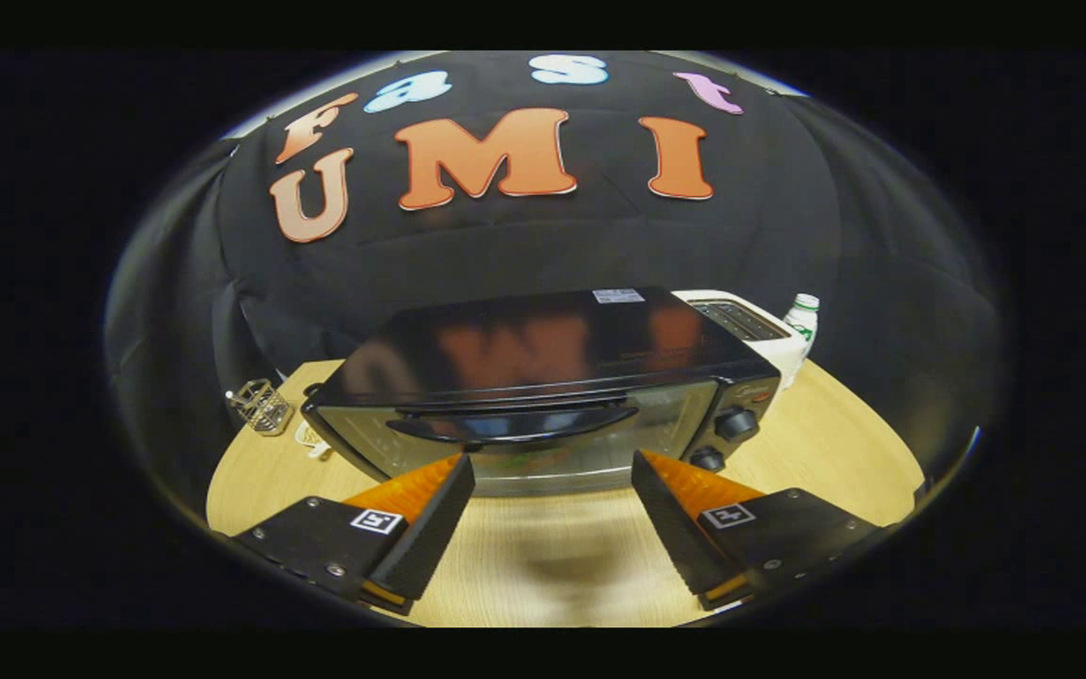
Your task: Open the toaster oven, put the food inside, and close the toaster oven door.
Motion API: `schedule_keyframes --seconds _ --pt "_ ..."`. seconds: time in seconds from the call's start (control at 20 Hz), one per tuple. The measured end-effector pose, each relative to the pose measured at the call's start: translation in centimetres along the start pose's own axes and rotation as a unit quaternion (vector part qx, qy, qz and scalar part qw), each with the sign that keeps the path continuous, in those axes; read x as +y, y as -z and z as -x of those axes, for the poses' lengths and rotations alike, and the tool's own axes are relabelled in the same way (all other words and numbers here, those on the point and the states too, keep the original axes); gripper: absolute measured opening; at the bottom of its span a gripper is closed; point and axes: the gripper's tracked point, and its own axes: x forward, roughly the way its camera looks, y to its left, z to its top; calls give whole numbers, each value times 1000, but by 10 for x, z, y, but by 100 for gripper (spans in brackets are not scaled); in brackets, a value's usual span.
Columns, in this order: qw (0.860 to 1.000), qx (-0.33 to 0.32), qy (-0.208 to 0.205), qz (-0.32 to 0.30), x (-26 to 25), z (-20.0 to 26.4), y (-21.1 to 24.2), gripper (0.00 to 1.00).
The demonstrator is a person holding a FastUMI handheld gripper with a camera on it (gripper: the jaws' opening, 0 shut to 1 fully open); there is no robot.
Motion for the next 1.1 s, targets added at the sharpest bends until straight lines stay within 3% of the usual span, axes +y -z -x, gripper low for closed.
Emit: schedule_keyframes --seconds 0.45,0.75,1.1 --pt "996 -87 9 14 -5 70 -118 99" --pt "990 -139 -9 9 7 130 -191 99" --pt "984 -180 -14 -3 17 175 -207 99"
